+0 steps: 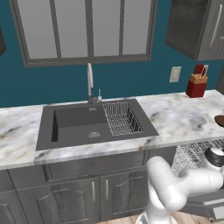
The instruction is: Pick up the cup and bowl from the counter, place them in the dishwasher, and close the dishwasher door.
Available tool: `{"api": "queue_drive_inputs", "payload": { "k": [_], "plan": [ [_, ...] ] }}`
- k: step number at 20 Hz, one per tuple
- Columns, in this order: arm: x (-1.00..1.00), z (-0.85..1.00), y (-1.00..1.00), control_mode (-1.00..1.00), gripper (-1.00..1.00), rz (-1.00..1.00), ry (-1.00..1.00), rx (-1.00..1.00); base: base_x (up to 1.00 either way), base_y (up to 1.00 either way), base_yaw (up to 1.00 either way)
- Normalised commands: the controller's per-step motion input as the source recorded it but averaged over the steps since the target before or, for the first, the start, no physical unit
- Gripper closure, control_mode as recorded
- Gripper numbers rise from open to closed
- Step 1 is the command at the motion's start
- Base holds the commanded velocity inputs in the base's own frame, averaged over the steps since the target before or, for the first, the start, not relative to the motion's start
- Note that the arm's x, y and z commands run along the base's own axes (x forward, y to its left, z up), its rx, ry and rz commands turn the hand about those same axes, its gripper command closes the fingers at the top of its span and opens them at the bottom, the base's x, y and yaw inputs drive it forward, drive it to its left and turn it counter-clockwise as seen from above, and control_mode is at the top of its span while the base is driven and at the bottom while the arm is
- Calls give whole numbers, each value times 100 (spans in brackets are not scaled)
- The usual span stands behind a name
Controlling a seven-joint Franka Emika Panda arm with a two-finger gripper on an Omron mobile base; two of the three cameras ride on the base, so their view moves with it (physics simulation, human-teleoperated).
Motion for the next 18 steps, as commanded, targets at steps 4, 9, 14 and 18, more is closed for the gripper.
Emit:
{"api": "queue_drive_inputs", "payload": {
  "k": [4,9,14,18],
  "plan": [
    [-38,-65,-2,-100,-100,16,0,0,0,0,0],
    [-73,-77,0,-100,-100,21,-1,0,0,0,0],
    [-27,-4,-9,-100,-100,9,-9,0,0,0,0],
    [-2,80,-6,-100,-100,1,-11,0,0,0,0]
  ]
}}
